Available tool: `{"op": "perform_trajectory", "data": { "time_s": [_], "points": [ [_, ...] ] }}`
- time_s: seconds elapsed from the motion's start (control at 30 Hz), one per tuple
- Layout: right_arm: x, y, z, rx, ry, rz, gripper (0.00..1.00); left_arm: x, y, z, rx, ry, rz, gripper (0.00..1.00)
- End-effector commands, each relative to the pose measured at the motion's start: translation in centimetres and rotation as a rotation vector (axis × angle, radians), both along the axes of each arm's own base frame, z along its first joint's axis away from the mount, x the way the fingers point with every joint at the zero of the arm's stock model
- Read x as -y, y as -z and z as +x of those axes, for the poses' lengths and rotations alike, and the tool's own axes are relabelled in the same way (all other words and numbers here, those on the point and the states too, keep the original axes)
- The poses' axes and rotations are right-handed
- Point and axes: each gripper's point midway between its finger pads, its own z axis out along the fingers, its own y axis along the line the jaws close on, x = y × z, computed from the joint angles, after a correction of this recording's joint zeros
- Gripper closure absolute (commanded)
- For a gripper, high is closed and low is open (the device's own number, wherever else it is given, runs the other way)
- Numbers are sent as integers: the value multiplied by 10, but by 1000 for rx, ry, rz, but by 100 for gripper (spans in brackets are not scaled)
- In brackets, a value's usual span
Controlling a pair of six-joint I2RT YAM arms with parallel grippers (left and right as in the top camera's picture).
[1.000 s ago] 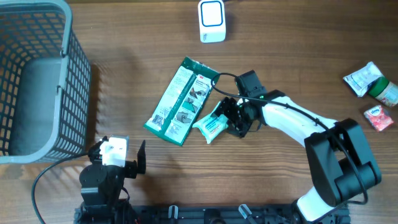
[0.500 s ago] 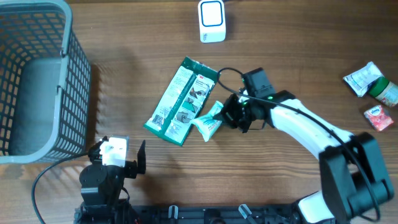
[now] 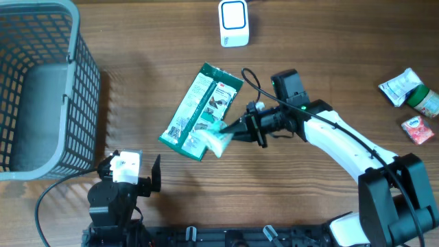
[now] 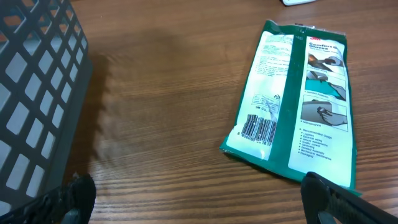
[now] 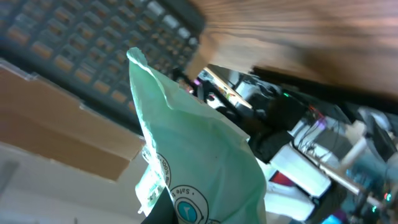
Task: Scan the item barcode
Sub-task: 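Grasp mint-green wipes pack with right gripper and lift it, then carry wipes pack up to the scanner and hold it there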
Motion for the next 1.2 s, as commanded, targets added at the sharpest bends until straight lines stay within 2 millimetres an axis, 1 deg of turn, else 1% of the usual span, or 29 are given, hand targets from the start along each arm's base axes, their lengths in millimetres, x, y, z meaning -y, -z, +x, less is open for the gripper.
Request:
{"op": "perform_trajectory", "data": {
  "time_s": [0.0,0.1,0.2,0.23,0.27,0.3,0.33,0.37,0.4,0.43,0.5,0.57,0.67,0.73,0.8,0.83,0.9,0.97,1.07,1.1,1.17],
  "points": [
    [-4,-24,2,-16,-16,77,96,2,-1,0,5,14,6,0],
    [-4,-23,5,-220,43,25,96,2,-1,0,5,14,6,0],
    [-4,-11,17,-431,178,-77,96,2,-1,0,5,14,6,0],
    [1,2,32,-399,272,-131,96,2,-1,0,6,14,7,0],
    [7,11,42,-388,337,-169,96,2,-1,0,5,14,6,0],
    [14,22,51,-387,407,-220,96,2,-1,0,5,14,6,0],
    [27,36,60,-392,491,-285,96,2,-1,0,5,14,6,0],
    [40,50,63,-417,561,-357,96,2,-1,0,5,14,6,0],
    [53,60,64,-450,607,-408,96,2,-1,0,6,14,7,0],
    [68,70,62,-499,649,-459,96,2,-1,0,5,14,6,0],
    [84,79,56,-580,678,-499,96,2,-1,0,5,14,6,0],
    [96,81,44,-694,674,-507,95,2,-1,0,5,14,6,0],
    [108,84,18,-870,660,-554,96,2,-1,0,6,14,7,0],
    [113,86,1,-957,652,-600,96,2,-1,0,6,14,7,0],
    [112,85,-6,-989,639,-609,96,2,-1,0,5,14,6,0],
    [112,83,-12,-1011,622,-618,95,2,-1,0,5,14,6,0],
    [113,83,-20,-930,551,-627,96,2,-1,0,5,14,6,0],
    [116,84,-30,-750,425,-639,96,2,-1,0,6,14,7,0],
    [112,80,-30,-377,209,-545,96,2,-1,0,5,14,6,0],
    [112,80,-31,-355,196,-541,96,2,-1,0,5,14,6,0],
    [112,77,-38,-489,234,-554,96,2,-1,0,5,14,6,0]
  ]
}}
